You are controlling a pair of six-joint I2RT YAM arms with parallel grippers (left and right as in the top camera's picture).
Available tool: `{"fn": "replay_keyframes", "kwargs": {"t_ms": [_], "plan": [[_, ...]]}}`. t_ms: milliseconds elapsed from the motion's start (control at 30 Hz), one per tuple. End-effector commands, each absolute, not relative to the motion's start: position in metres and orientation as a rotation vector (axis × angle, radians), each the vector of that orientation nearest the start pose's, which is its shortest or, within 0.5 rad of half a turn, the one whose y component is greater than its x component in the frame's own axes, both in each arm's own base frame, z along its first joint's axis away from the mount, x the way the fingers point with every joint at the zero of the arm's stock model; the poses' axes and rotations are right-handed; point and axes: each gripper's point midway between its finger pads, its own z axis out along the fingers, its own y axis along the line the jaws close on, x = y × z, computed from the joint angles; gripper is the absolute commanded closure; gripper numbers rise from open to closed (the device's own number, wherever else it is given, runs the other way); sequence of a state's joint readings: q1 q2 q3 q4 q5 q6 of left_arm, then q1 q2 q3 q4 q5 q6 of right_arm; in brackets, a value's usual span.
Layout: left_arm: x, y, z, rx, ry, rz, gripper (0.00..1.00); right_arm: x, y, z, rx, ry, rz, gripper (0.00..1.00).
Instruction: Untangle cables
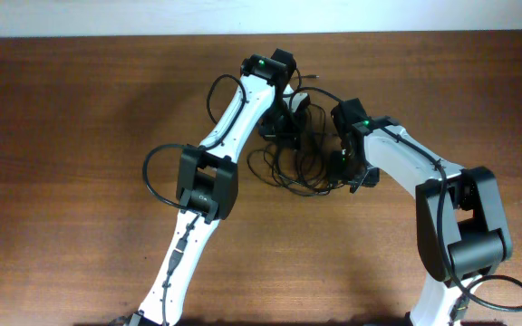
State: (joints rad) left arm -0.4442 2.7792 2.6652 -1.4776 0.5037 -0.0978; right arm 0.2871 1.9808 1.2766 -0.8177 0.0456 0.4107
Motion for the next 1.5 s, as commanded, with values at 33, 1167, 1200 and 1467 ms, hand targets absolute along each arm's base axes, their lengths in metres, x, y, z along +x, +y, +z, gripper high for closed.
{"fn": "replay_keyframes", "kwargs": {"t_ms": [33, 1167, 1200, 1467], "plan": [[0.427, -0.296, 0.020, 0.553, 3.142, -0.775, 0.98, 0.313, 0.042, -0.039, 0.294, 3.148, -0.432, 0.44], [0.417, -0.216, 0.182, 0.754, 2.902, -0.419, 0.27, 0.223, -0.018, -0.063, 0.666, 3.417, -0.335, 0.33], [0.414, -0.218, 0.178, 0.778, 2.911, -0.364, 0.26, 0.224, -0.012, -0.065, 0.673, 3.431, -0.230, 0.32], [0.362, -0.279, 0.157, 1.309, 2.802, -0.352, 0.25, 0.229, -0.035, -0.068, 0.889, 3.375, -0.054, 0.31]]}}
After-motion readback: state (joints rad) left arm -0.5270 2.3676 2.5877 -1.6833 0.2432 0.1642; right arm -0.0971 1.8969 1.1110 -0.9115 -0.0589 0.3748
